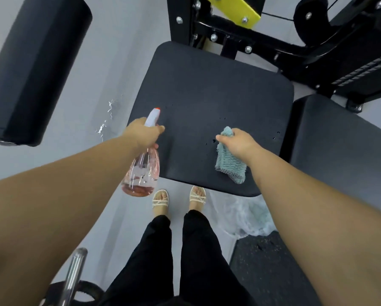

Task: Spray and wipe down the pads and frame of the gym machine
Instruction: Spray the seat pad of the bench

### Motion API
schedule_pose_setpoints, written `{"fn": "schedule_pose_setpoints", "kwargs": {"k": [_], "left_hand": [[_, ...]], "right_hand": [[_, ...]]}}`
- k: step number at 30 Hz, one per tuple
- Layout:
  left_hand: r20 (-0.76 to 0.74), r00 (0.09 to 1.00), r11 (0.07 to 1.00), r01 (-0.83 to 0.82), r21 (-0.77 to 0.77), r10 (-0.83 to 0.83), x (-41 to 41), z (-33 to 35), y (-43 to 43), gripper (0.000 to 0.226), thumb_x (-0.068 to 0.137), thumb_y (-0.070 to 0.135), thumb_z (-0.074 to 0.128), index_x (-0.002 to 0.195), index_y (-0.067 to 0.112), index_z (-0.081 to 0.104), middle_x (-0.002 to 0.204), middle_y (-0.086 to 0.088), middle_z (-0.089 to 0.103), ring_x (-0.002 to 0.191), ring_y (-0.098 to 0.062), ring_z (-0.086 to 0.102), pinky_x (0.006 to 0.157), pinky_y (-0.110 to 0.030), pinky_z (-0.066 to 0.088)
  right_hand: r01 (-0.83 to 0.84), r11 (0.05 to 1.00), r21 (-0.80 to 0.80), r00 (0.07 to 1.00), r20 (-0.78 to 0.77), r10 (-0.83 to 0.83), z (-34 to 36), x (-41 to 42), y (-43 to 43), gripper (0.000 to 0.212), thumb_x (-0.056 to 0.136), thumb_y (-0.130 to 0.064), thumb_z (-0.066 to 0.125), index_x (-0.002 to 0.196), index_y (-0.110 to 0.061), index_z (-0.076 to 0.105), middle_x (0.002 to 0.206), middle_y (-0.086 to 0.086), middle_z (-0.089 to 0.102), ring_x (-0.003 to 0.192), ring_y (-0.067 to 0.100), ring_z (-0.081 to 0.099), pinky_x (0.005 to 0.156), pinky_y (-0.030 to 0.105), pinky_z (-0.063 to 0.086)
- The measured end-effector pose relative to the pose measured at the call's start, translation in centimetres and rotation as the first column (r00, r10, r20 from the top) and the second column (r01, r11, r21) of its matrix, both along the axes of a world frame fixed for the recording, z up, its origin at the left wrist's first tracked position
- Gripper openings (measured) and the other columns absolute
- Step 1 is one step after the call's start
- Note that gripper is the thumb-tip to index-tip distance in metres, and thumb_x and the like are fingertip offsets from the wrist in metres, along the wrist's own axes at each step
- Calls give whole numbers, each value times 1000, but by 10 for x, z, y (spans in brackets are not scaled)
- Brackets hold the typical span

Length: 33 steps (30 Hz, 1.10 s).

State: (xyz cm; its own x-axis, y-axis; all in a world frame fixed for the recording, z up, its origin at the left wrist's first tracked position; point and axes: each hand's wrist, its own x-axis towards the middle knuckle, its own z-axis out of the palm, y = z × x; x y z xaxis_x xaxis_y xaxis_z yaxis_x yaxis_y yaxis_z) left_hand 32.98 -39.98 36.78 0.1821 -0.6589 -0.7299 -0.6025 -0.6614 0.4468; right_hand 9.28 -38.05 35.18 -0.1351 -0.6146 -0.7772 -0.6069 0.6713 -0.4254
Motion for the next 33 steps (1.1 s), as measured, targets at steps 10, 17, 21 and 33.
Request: {"fn": "schedule_pose_setpoints", "kwargs": {"k": [10,17,21,33], "left_hand": [[-100,976,979,184,-89,-193,-19,-2,-58,29,89,38,50,116,25,51,83,6,53,58,-16,64,77,-32,51],[-126,936,943,317,-104,-328,-62,13,-72,36,89,35,51,117,14,57,101,-8,66,70,-25,69,89,-40,52],[-92,827,832,550,-73,-555,-85,17,-68,30,90,34,47,115,18,53,95,-1,60,71,-20,71,89,-37,51],[-37,443,444,895,-45,-896,-137,27,-19,20,89,34,51,99,17,55,91,0,63,69,-15,63,80,-34,52]], "right_hand": [[-111,943,-314,917,-398,-24,-5,8,-11,32,88,-32,62,119,-27,54,117,6,50,106,27,51,80,38,47],[-283,949,-140,869,-457,191,-4,-2,-4,77,77,-56,66,140,-24,36,137,2,33,123,27,33,101,39,34],[-278,947,-162,895,-401,195,-6,-15,2,57,93,-42,52,143,-19,35,138,1,30,123,26,30,103,38,32],[228,888,-399,882,-302,-362,15,-82,43,27,88,-16,57,115,-17,53,121,4,56,106,23,53,80,26,38]]}}
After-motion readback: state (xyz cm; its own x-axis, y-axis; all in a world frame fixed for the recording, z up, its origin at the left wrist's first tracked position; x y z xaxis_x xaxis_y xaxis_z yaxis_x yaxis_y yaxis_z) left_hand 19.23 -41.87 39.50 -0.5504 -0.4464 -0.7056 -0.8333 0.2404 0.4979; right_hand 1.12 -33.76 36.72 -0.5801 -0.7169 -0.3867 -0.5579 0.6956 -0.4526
